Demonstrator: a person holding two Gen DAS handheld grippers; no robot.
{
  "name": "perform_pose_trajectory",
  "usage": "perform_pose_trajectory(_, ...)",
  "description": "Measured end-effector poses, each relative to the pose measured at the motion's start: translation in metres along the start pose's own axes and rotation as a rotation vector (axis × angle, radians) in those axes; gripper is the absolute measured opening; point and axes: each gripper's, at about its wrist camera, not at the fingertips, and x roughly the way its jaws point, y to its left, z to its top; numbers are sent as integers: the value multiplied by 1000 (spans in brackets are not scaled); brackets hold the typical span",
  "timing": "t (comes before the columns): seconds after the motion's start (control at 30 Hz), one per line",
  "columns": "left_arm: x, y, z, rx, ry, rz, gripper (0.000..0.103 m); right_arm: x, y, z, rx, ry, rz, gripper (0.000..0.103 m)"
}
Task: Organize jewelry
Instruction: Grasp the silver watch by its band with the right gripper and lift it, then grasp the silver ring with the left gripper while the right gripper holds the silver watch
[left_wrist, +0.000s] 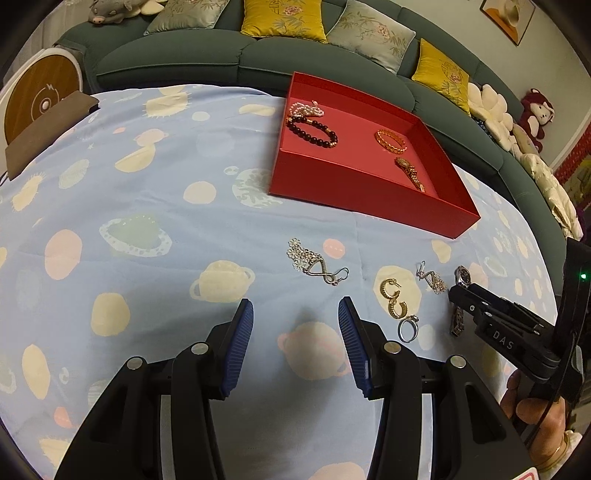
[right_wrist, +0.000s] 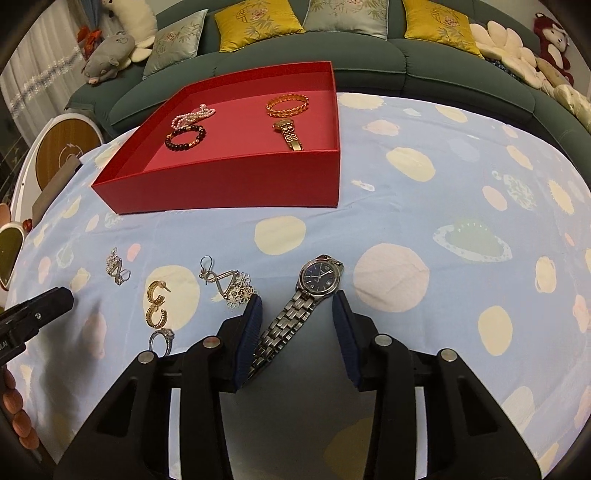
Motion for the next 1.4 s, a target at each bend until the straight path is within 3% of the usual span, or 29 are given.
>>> perform_pose_trajectory(0.3,8,-26,-13,73,21,-34,46,-2,-3,-3,-9,9,14,12)
perform_pose_trajectory(0.57,25,-63,-26,136,40,-93,46,-9,-2,-8,-13,24,54,11)
perform_pose_trajectory(0.97,41,-93,-31,229,-36,-67,46,-17,-17,-18,-2,40,72,11)
perform_pose_trajectory(1.03,42,-98,-34,272,-55,-41,44,-18,-17,-18,-4,38,73,11)
perform_pose_trajectory(1.13,44,-102,-38,320,-84,-9,23,-20,-17,-18,-4,35,76,11)
perform_pose_trajectory(1.2,45,-102,-38,329,-95,2,17,-21,-17,-18,-2,33,78,11)
perform_pose_trajectory(1.4,43,-101,-39,331,-96,-14,17,-26,-18,-18,0,22,85,11)
